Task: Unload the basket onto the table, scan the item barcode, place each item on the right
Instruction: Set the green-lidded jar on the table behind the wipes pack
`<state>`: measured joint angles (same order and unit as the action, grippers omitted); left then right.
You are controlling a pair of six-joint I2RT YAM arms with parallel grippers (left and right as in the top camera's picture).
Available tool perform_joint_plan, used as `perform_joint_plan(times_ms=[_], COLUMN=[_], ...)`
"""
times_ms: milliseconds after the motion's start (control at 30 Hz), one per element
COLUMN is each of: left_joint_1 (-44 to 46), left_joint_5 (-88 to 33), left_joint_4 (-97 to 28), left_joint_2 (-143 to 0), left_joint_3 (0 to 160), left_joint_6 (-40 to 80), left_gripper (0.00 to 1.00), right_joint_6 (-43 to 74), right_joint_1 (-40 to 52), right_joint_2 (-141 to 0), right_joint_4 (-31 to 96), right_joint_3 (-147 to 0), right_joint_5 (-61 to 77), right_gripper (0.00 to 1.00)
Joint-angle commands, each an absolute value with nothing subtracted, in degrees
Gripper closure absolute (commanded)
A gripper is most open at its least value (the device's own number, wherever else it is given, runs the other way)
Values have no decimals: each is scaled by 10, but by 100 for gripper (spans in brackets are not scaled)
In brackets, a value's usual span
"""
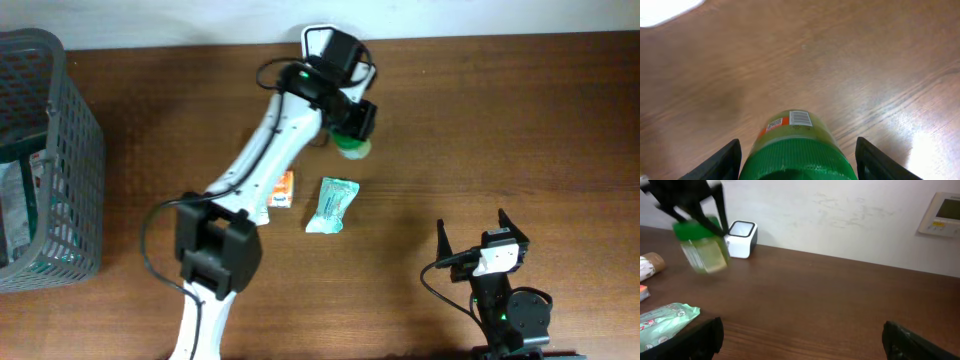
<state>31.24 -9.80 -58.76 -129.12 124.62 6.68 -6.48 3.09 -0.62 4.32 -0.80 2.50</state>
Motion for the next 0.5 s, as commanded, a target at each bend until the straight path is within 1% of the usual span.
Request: perform_joint_plan(times_ms=[0, 133, 400, 433, 467], left_joint_1=[348, 370, 375, 375, 375], left_joint_5=[-96, -70, -58, -58, -57], left_joint_4=[-577, -577, -550, -548, -545], left_joint_2=[-1334, -1360, -1375, -1378, -1380], left_joint_3=[1246, 1246, 1211, 1211, 1211], left_joint_6=[67, 68, 68, 68, 68], left_gripper=[48, 48, 45, 42, 36], right_joint_6=[-68, -68, -68, -68, -68], right_joint_1=[30, 30, 30, 30, 30], right_joint_2=[-2, -2, -2, -2, -2], right_joint_4=[43, 43, 43, 43, 43], right_joint_3=[-3, -3, -3, -3, -3], right_joint_5=[28, 28, 28, 28, 28], right_gripper=[1, 2, 2, 2, 2])
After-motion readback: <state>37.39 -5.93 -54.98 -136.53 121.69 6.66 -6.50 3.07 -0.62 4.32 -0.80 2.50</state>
